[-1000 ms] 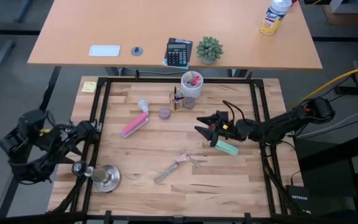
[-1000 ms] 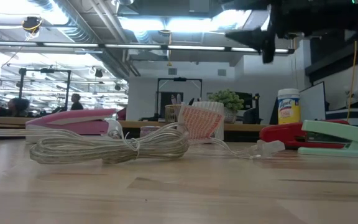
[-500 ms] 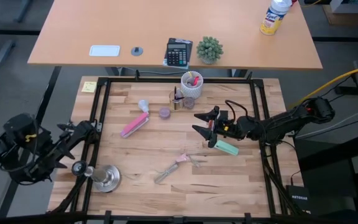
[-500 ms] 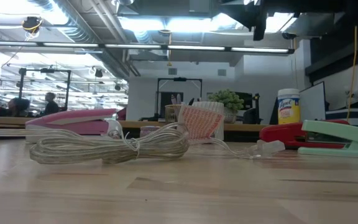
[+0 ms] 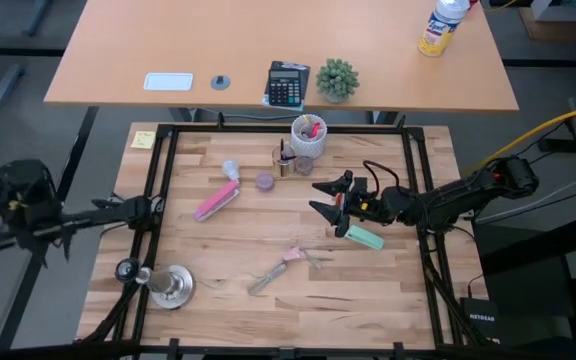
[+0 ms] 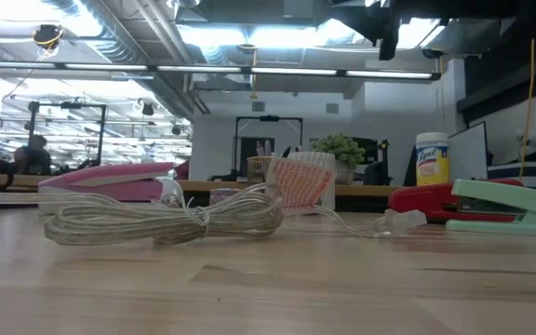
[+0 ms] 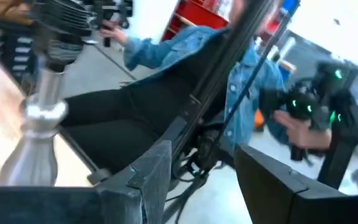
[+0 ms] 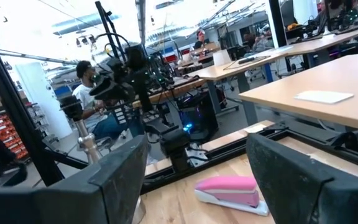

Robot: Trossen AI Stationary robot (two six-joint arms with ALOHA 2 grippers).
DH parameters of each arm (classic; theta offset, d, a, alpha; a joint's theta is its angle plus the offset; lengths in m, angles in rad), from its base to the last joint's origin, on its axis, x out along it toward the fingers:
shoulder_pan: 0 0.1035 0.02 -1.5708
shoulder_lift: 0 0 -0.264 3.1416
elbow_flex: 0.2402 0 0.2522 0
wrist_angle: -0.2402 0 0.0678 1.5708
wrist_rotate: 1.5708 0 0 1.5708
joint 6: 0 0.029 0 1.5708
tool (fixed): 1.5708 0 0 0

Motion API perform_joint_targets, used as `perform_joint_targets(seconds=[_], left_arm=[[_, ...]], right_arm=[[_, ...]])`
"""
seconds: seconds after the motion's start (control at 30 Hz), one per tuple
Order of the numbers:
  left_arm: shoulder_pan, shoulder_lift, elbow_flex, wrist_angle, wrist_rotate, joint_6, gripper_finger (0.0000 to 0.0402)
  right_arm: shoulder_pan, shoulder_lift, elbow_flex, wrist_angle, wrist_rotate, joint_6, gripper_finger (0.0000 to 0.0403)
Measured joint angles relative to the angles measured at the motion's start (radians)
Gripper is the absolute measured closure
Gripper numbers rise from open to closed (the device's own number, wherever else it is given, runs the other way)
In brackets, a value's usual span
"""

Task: Screw lightbulb
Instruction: Move the lamp socket to the center of the table

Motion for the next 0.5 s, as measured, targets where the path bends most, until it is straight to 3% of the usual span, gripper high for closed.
perform_joint_targets(seconds=[0.1, 0.2, 0.27, 0.33, 0.5], left_arm=[[-0.057, 0.0, 0.017, 0.079, -0.207, -0.168, 0.0234], [-0.048, 0.0, 0.015, 0.196, -0.45, -0.243, 0.0234], [-0.009, 0.0, 0.003, 0.313, -0.519, -0.303, 0.0234], [0.052, 0.001, -0.012, 0.412, -0.488, -0.352, 0.0234], [0.251, 0.001, -0.024, 0.519, -0.243, -0.517, 0.0234]], right_arm=[[0.0, 0.0, 0.0, 0.018, 0.007, 0.001, 0.0123], [0.0, 0.0, 0.0, 0.025, 0.008, 0.002, 0.0123], [0.0, 0.0, 0.0, 0.024, 0.008, 0.002, 0.0123], [0.0, 0.0, 0.0, 0.024, 0.008, 0.002, 0.0123], [0.0, 0.0, 0.0, 0.039, 0.008, 0.002, 0.0123]])
